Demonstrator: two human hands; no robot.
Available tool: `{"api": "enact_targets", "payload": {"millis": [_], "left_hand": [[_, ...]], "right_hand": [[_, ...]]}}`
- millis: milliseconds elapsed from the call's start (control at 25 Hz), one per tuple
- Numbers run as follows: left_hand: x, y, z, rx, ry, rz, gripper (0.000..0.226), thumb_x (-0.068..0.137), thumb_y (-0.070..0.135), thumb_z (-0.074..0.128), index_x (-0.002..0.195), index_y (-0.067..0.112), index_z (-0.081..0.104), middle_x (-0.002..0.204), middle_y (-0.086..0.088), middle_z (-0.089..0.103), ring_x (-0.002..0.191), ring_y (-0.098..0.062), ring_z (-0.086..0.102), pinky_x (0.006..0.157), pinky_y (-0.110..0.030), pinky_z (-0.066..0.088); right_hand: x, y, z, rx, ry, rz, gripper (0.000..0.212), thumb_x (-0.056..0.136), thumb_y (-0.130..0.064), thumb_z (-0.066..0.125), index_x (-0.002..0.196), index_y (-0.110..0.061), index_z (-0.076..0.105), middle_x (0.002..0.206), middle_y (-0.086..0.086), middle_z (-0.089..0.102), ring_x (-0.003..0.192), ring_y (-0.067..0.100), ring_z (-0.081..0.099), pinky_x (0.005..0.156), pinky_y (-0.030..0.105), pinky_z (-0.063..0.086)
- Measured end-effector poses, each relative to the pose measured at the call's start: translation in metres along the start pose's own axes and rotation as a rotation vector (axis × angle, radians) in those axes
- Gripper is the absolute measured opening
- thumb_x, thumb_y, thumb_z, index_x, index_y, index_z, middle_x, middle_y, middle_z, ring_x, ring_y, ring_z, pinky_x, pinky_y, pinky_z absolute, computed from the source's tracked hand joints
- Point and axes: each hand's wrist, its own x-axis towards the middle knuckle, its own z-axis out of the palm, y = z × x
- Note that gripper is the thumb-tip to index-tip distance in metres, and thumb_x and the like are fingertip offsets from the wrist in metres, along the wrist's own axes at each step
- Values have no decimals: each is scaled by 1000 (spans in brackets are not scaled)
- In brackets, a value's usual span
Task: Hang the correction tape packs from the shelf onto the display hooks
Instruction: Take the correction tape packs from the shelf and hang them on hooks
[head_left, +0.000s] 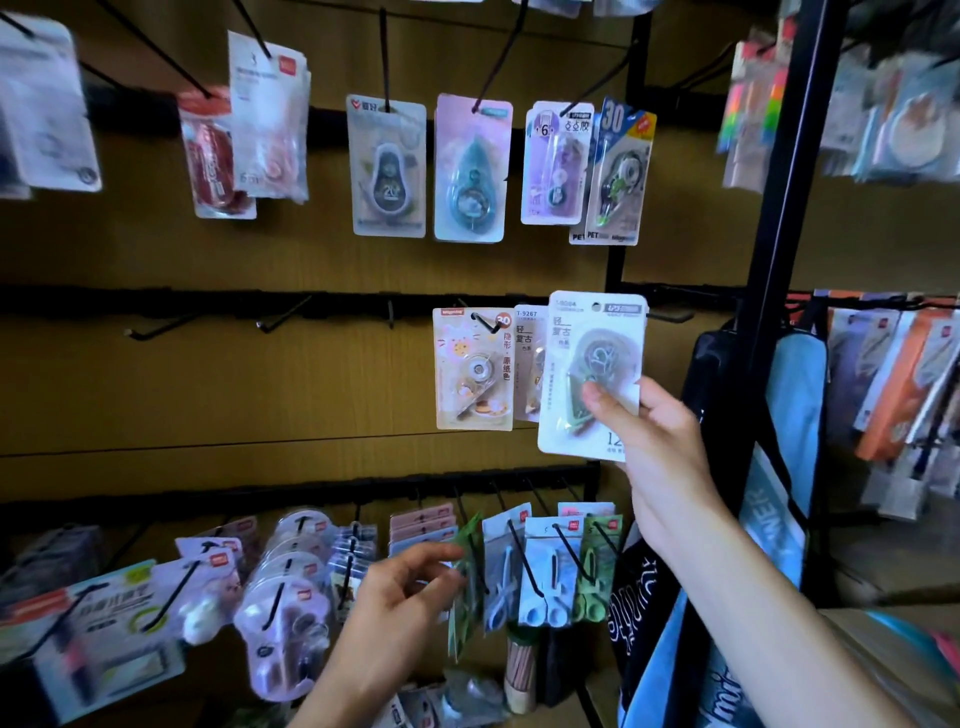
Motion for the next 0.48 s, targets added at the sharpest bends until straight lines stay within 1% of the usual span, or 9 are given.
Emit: {"api": "enact_targets", "payload": {"millis": [80, 200, 280, 400, 440, 480], "left_hand": [[-1, 0, -4, 0, -2, -3, 15, 89, 17, 64, 95, 28, 72, 88, -5, 72, 80, -18, 65, 64, -22, 45], [-1, 0, -7, -4, 0, -10, 15, 90, 18, 64, 95, 29, 72, 87, -3, 72, 81, -16, 66, 65, -22, 45], [1, -1, -5, -16, 16, -18, 15, 90, 18, 63, 96, 29, 72, 89, -3, 73, 85, -20, 67, 67, -26, 46], [2, 1, 2, -32, 5, -10, 15, 91, 15, 62, 97, 26, 71, 89, -5, 73, 87, -24, 67, 68, -29, 49], [3, 1, 5, -28, -7, -5, 15, 90, 15, 62, 97, 26, 71, 89, -6, 73, 87, -25, 67, 67, -29, 49], [2, 1, 6, -25, -20, -4, 15, 90, 15, 63, 96, 25, 71, 88, -6, 74, 87, -26, 67, 66, -28, 49]], "right_hand": [[11, -4, -7, 19, 80, -6, 32, 80, -24, 77, 108, -10, 69, 110, 2, 75, 114, 20, 64, 110, 52, 38], [21, -12, -27, 63, 174, 12, 43, 80, -33, 77, 117, -15, 67, 116, -1, 72, 117, 23, 63, 108, 56, 38], [20, -11, -33, 51, 142, 24, 50, 79, -38, 77, 122, -15, 65, 120, 0, 71, 120, 23, 62, 109, 54, 38], [14, 0, -25, 10, 65, 81, 65, 68, -45, 83, 124, -16, 63, 123, 0, 70, 125, 22, 58, 110, 51, 36], [14, 4, -23, 2, 57, 108, 67, 68, -46, 84, 124, -17, 63, 124, 1, 69, 124, 22, 58, 109, 52, 37], [15, 5, -19, 5, 50, 142, 58, 73, -44, 82, 122, -17, 65, 121, 1, 71, 119, 21, 61, 105, 50, 42]]}}
